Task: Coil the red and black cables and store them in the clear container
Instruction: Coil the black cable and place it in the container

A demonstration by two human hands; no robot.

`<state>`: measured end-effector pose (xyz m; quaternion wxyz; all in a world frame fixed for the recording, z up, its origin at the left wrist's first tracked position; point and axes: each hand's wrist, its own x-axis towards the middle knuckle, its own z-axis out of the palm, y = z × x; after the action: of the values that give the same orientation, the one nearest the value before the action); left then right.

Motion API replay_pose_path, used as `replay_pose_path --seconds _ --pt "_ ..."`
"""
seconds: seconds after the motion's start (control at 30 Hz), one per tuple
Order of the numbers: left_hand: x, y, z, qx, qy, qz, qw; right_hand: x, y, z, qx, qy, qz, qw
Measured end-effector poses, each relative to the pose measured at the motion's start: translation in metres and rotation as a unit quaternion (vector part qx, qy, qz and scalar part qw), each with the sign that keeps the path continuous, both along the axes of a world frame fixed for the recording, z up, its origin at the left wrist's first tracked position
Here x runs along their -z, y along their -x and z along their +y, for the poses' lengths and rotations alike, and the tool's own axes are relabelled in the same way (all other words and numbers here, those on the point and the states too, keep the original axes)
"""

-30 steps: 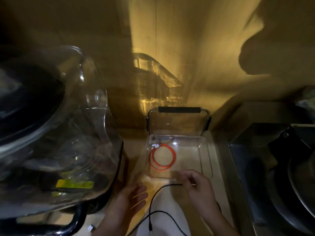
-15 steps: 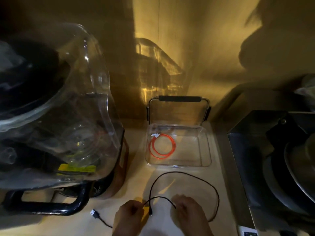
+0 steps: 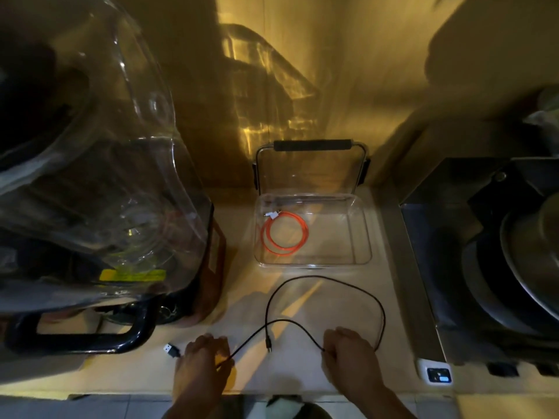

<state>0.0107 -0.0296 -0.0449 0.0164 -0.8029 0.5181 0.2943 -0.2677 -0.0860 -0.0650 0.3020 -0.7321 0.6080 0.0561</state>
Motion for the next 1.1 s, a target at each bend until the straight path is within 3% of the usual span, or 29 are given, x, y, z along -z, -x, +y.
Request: replay_pose_path --seconds 0.2,0.47,0.83,0.97,1.1 --pt "-0.003 -0.004 0.012 0.044 0.033 0.005 0.998 0.005 0.000 0.004 0.039 0.050 -0.023 0.998" --pt "-0.019 0.003 0.008 -0.060 0.195 0.142 0.969 -0.044 -0.003 0.001 0.126 0.063 -0.225 0.964" --pt "-0.046 -0.010 0.018 -0.090 0.228 0.219 0.944 -0.108 0.023 -0.016 0.331 0.150 -0.347 0.865" --pt "-0.065 -0.002 0.018 -0.161 0.213 0.335 0.904 -0.122 0.029 -0.014 0.327 0.159 -0.333 0.870" --pt "-0.083 0.013 0.012 -0.224 0.204 0.479 0.824 -0.130 0.028 -0.002 0.264 0.169 -0.319 0.894"
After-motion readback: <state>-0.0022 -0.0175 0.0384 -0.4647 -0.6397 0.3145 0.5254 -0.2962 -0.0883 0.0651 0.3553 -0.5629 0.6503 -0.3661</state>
